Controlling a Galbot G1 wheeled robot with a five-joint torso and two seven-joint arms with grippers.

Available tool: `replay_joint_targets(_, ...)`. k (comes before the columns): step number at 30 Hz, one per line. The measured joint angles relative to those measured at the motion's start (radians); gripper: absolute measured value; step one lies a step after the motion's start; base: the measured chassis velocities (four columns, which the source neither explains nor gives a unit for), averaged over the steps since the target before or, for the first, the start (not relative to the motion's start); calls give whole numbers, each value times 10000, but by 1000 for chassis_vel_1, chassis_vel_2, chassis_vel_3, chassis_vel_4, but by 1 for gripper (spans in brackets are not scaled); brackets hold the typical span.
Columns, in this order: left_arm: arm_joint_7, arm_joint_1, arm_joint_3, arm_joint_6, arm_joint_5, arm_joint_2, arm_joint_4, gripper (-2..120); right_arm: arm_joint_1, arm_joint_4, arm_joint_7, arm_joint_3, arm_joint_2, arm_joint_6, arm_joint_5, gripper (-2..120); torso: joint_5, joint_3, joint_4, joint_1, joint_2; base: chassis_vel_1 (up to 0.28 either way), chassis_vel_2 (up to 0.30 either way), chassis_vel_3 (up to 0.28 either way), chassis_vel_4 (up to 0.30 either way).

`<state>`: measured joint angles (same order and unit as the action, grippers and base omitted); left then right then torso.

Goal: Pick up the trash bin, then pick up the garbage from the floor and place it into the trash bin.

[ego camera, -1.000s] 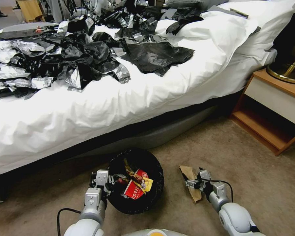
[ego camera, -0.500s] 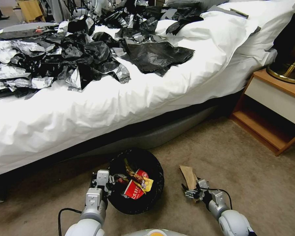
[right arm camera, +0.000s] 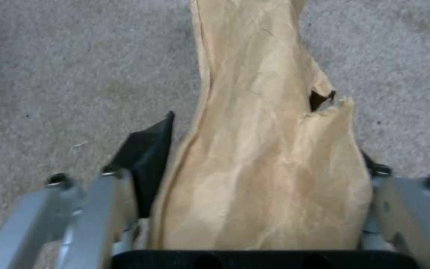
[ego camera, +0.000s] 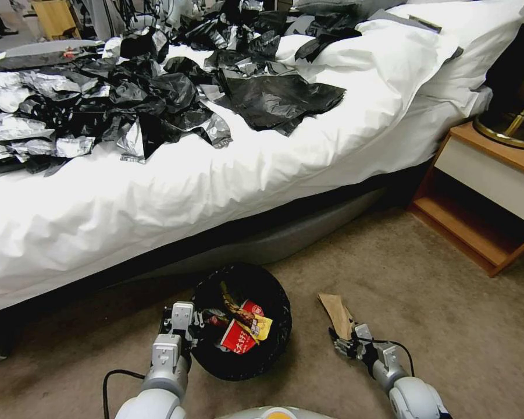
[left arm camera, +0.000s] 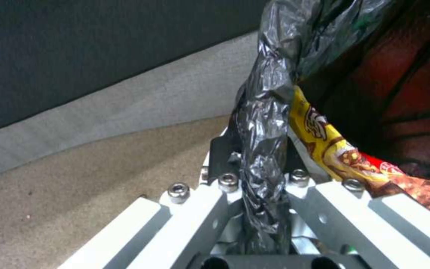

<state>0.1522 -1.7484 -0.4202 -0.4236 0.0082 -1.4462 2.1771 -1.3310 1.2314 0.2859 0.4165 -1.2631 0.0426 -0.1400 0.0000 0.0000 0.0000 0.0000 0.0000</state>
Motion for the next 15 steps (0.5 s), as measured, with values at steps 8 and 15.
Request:
replay_joint_targets(8, -8, 6, 4, 2, 6, -5, -13, 0, 15, 9, -63, 48, -17, 98, 37, 28, 0, 0, 0, 0, 0, 0, 0, 0, 0)
replay_joint_targets(15, -15, 20, 7, 13, 9, -7, -32, 0, 9, 12, -119, 82, -27, 215, 62, 5, 0, 0, 0, 0, 0, 0, 0, 0, 0)
